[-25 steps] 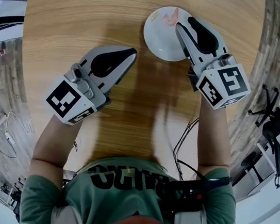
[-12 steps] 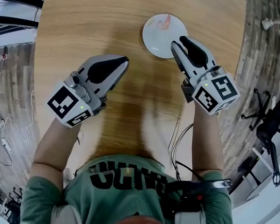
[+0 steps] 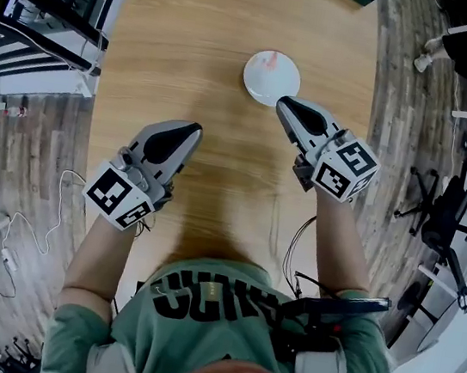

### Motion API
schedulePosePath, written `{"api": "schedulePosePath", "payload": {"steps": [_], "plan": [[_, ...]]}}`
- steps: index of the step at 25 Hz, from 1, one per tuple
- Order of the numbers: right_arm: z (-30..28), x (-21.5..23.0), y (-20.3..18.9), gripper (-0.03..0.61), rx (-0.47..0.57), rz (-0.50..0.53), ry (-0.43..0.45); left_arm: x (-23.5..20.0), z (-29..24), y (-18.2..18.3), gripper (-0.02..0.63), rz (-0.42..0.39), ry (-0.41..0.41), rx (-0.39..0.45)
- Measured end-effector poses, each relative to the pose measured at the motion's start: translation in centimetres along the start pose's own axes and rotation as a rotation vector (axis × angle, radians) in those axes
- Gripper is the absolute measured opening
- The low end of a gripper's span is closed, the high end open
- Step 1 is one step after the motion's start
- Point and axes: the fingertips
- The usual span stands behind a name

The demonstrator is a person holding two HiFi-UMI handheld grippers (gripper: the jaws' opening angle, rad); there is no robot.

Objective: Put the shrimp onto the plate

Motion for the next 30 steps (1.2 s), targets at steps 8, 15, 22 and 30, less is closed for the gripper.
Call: {"api": "schedulePosePath", "payload": {"steps": [8,15,22,30], "plan": [[-0.9,-9.8,2.6,0.008,0.083,0.009,0.097,0.5,9.6,2.9,0.006,0.013,0.011,0.028],[-3.1,-18.9,4.8,0.008,0.163,0.02,0.121,1.3,18.3,2.2,0.006,0.033,-0.072,-0.013],[-0.7,-26.6,5.9,0.008,0.232,0.007,0.087,4.3,25.5,-0.6,0.006,0.101,-0.142,-0.093],[9.4,-32.1,5.8,0.008,0.269,0.042,0.101,11.3,27.7,2.6,0.006,0.02,-0.114,-0.065]]}}
Point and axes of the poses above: the fingertips, and each gripper's own axes: z backward along the fingers, x to its right, y out of its top, and after that the axes turned 15 degrees about y, right-handed
